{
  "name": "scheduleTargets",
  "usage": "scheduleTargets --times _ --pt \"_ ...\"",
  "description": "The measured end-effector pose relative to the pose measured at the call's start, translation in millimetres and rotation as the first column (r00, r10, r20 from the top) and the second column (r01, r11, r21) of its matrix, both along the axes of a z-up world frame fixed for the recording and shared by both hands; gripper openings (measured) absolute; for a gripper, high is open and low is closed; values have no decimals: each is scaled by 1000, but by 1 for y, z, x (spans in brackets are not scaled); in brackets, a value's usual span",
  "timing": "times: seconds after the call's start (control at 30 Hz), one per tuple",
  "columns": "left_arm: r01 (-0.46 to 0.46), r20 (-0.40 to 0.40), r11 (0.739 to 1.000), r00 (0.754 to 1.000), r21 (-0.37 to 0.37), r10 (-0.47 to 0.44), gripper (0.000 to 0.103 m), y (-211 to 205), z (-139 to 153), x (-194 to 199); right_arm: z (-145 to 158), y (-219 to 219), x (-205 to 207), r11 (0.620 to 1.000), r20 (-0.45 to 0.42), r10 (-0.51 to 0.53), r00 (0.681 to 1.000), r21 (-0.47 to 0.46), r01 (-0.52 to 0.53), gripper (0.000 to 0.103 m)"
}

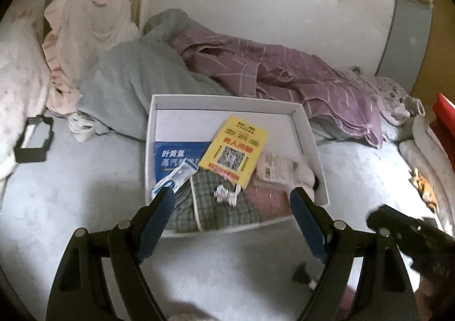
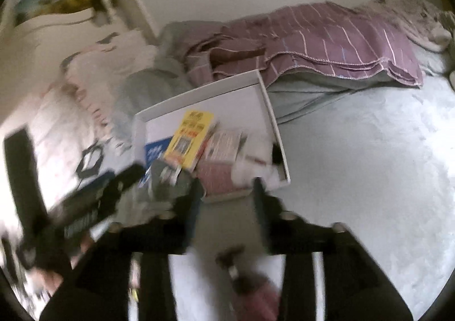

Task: Organize soft objects
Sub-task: 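Grasp the blue printed packet with the right gripper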

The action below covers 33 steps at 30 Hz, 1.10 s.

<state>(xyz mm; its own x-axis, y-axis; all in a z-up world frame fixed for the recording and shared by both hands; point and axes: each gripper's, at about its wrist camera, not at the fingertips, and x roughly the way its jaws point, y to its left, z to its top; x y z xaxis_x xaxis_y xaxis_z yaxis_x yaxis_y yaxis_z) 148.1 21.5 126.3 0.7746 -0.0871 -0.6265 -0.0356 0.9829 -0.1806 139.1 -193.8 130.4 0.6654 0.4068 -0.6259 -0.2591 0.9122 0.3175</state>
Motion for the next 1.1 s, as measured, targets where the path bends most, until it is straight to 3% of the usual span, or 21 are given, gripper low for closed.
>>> scheduleTargets --times 0.13,0.23,0.43,0.6,0.73,0.87,0.97,1.1 --pt "21 -14 1000 1000 -3 -21 84 2 1 -30 -6 -14 -39 999 -10 45 999 -26 -45 51" --pt "46 -16 998 999 45 -45 84 0 -5 -60 -16 -26 -62 996 -35 86 996 11 -86 56" --pt "120 -45 991 992 60 -118 84 0 -34 -125 -41 -30 -106 977 -94 215 972 31 -213 59" --pt "206 -101 978 973 -35 -209 84 -2 -57 -160 -76 -6 -135 921 -182 329 927 -152 -357 63" --pt "315 -145 949 941 35 -307 84 -30 -78 -173 -104 6 -149 863 -235 373 897 -268 -429 64" --pt "393 -205 914 907 96 -369 84 -54 -102 -179 -124 -3 -149 878 -205 345 916 -275 -392 91" --pt "389 -193 914 912 116 -363 84 -59 -106 -183 -129 0 -153 863 -179 380 907 -284 -418 102" --pt "404 -182 912 905 78 -385 84 -62 -105 -177 -130 11 -157 832 -171 381 909 -366 -418 103"
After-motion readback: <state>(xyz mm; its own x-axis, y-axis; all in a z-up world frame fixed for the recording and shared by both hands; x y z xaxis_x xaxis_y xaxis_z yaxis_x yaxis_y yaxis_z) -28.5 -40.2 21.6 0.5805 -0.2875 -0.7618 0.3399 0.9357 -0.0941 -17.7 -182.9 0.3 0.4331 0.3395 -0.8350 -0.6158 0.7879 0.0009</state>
